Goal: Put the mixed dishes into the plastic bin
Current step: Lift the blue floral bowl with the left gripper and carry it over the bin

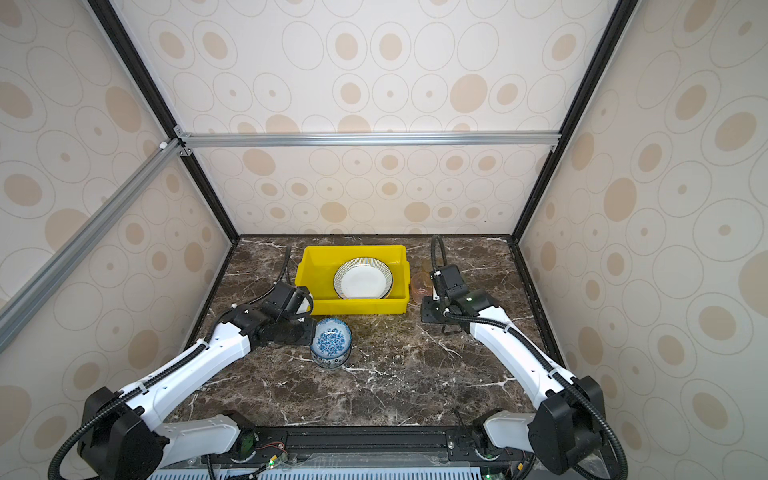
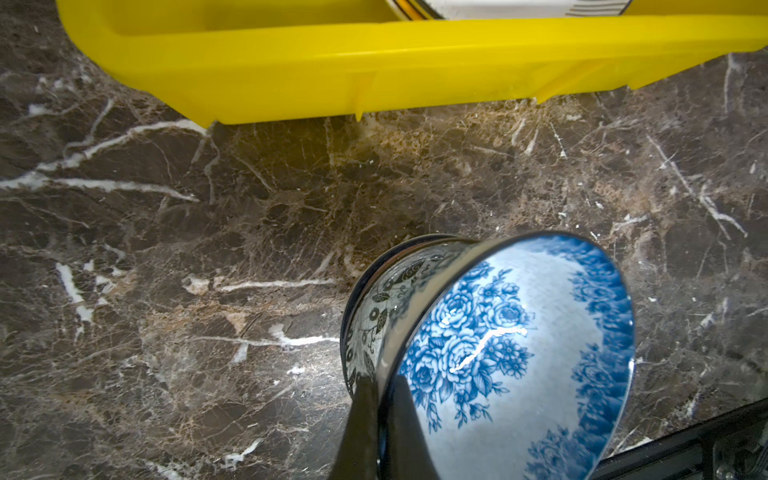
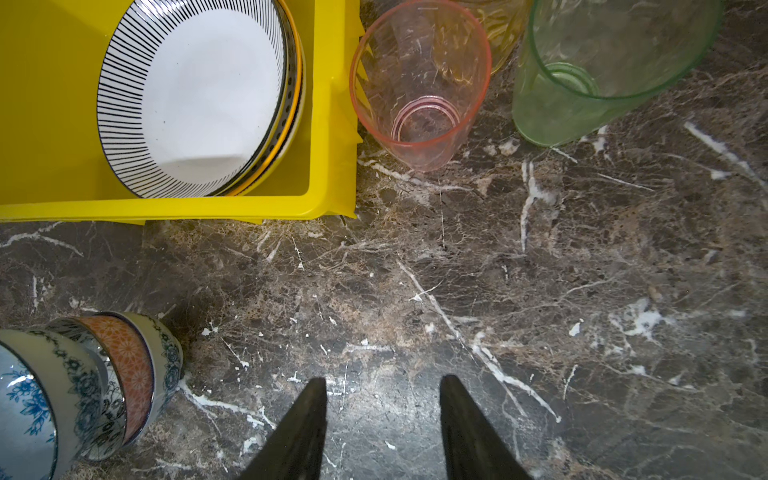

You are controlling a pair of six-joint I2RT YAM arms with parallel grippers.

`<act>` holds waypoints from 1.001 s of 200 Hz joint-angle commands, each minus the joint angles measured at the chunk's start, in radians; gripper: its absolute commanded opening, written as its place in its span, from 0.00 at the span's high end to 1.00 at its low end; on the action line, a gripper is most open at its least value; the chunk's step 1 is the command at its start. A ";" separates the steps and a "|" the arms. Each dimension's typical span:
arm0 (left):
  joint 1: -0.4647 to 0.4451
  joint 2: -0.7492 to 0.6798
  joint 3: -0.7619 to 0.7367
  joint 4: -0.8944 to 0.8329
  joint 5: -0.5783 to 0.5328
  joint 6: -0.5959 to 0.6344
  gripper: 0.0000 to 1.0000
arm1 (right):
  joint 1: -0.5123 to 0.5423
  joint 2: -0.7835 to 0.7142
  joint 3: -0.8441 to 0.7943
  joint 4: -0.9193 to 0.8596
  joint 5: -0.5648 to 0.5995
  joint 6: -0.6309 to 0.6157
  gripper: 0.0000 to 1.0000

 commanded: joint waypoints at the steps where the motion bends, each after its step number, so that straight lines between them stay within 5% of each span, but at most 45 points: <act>1: -0.006 -0.018 0.068 0.028 0.014 0.006 1.00 | 0.007 -0.027 0.016 -0.022 0.020 -0.012 0.53; 200: -0.006 0.234 0.420 0.160 0.005 0.071 1.00 | 0.006 -0.035 0.031 -0.048 0.056 -0.036 0.53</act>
